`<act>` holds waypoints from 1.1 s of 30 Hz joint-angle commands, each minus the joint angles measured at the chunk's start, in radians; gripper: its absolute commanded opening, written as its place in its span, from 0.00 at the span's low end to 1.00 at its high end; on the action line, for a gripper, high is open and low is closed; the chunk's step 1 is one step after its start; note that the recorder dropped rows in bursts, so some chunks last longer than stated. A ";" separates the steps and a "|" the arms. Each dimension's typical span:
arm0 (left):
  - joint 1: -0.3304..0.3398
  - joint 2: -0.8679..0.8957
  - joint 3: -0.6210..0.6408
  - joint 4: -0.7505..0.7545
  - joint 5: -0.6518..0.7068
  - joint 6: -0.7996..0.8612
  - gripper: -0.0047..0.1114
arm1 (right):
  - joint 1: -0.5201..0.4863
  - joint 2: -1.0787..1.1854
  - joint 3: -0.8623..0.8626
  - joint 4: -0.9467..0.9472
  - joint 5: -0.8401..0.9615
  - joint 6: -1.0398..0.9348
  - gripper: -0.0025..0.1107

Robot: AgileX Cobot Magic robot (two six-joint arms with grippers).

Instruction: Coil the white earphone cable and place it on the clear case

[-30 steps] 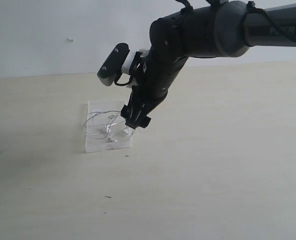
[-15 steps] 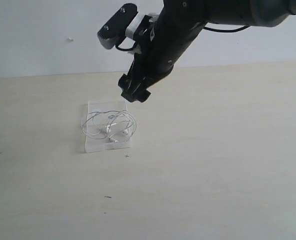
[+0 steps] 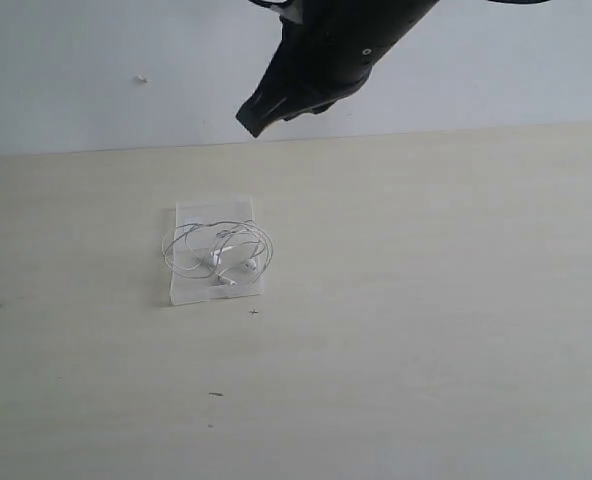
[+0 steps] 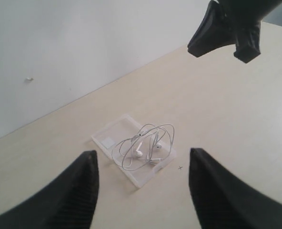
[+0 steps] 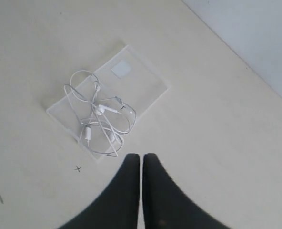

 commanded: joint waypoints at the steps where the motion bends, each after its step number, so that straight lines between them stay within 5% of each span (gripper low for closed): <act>1: 0.003 -0.005 0.002 -0.004 -0.011 -0.032 0.40 | -0.006 -0.054 -0.001 0.045 0.040 0.019 0.02; 9: 0.003 -0.010 0.002 -0.109 0.002 -0.053 0.04 | -0.006 -0.185 0.048 0.045 0.092 0.061 0.02; 22: 0.003 -0.175 0.002 -0.223 0.005 -0.060 0.04 | -0.006 -0.635 0.460 0.120 -0.083 0.128 0.02; 33: 0.003 -0.442 0.002 -0.316 0.194 -0.092 0.04 | -0.006 -1.130 0.927 0.222 -0.337 0.128 0.02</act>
